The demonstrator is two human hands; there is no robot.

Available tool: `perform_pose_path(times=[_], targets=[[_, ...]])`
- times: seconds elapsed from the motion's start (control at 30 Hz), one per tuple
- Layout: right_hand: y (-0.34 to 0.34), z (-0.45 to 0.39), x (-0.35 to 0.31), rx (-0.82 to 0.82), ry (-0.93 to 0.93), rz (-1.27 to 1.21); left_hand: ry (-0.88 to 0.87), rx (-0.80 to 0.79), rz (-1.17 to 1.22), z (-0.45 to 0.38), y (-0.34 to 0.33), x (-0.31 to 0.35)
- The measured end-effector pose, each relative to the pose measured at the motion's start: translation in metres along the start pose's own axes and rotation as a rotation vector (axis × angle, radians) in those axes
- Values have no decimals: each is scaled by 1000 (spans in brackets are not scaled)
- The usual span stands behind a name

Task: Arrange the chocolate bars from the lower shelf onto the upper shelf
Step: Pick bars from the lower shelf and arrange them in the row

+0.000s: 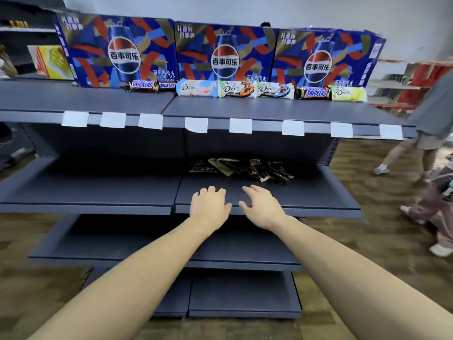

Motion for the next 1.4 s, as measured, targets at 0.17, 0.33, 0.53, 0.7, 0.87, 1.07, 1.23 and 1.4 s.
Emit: perform_pose_path(times=[0.17,0.33,0.53,0.7,0.87,1.07,1.23,1.4], targets=[[-32,-55,16,-63,-20,42,9,-33,84,-49,-48,-16],[-61,-110,39,-75,-58,25,-8,-72,129,-101,-98,-28],[-88,-167,74,-34,-80,22,-31,-72,191,-152,-150,-35],[-91,-214,87,154,-15,54,-53,57,138,-190,-174,-38],[-91,-235,98,396,-55,81,-18,104,20,-223,-184,-52],[-82,-212,97,498,18,-134,-44,182,18,-220,-178,-46],[-88,-187,127,396,-196,-534,-70,95,-42,-201,-174,-23],[-87,-168,136,234,-308,-629,-109,49,-83,-182,-168,-8]])
Point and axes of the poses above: each hand's wrist, its own z-axis away from the middle knuckle, its own y-axis out of the back of the hand, x = y × z, the point moved 9 cm from there along -z, towards the middle knuckle, and after that the axes turned 8 degrees about -y, right-handed, at the moved point
